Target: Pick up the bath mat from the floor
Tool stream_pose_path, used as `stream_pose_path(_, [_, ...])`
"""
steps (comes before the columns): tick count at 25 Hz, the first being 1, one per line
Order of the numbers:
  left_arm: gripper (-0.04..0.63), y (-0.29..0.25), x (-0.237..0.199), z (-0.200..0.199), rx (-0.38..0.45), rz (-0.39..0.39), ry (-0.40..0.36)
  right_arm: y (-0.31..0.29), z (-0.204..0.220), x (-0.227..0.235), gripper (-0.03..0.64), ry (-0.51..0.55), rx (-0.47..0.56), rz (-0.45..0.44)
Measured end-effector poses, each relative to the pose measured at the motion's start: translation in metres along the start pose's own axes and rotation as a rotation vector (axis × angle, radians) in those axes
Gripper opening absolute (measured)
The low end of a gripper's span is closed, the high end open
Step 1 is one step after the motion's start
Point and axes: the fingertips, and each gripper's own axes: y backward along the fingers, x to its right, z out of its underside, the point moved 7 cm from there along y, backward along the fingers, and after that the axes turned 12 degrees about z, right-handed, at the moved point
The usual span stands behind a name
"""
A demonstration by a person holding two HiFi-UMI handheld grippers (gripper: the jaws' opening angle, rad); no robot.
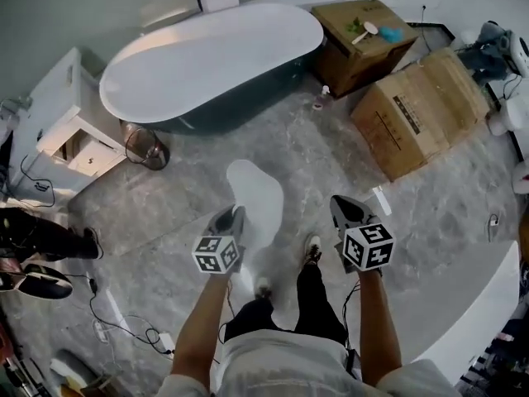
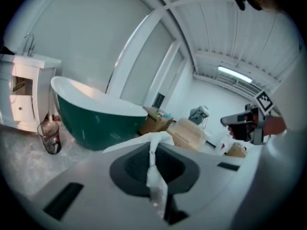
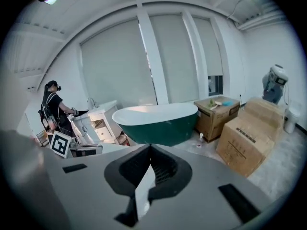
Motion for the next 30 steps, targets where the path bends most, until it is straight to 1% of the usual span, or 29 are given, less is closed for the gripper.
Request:
stream_pose_path(2, [0.032,0.023,0.028,-0.040,0.076,0.009,-0.046,0.025,-0.024,-0.007,0.015,0.050,0.046,-0.007])
stream_pose_path(4, [0.032,0.049,0.053,-0.081,0.146,0.007,-0.111,0.048,-0.049,-0.012,0.015,0.083,0.097,-0.002])
stream_pose_path(6, [0.032,0.071,0.077,-0.123,0.216,0.005,-0.174,0.071,-0.076,-0.013,0.015,0.094,0.160,0.006])
stream_pose_path(9, [0.032,0.100,0.103,-0.179,0.308,0.008,-0.240,0.106,-0.117,-0.020,0.015,0.111,0.273,0.020])
stream_pose_path(12, [0.032,0.127,0.126,-0.219,0.367,0.016,-0.319,0.140,-0.147,-0.036,0.015,0.145,0.377,0.018])
stream_pose_path(15, [0.032,0.152,0.150,-0.256,0.384,-0.013,-0.463,0.173,-0.173,-0.054,0.015,0.182,0.464,0.012])
stream_pose_path(16, [0.032,0.160,0.158,-0.265,0.390,-0.017,-0.498,0.183,-0.180,-0.060,0.015,0.192,0.485,0.012])
stream_pose_path(17, [0.032,0.169,0.165,-0.273,0.402,-0.012,-0.517,0.194,-0.185,-0.065,0.015,0.202,0.501,0.015])
stream_pose_path(22, [0.031,0.215,0.200,-0.293,0.492,0.034,-0.589,0.245,-0.194,-0.081,0.015,0.251,0.578,0.056])
stream_pose_path(25, [0.031,0.233,0.223,-0.299,0.510,0.067,-0.644,0.272,-0.193,-0.084,0.015,0.278,0.609,0.097])
stream_pose_path(27, [0.031,0.241,0.233,-0.303,0.514,0.096,-0.662,0.284,-0.193,-0.089,0.015,0.305,0.619,0.122])
stream_pose_path(30, [0.031,0.247,0.243,-0.304,0.512,0.140,-0.663,0.294,-0.188,-0.093,0.014,0.325,0.616,0.126])
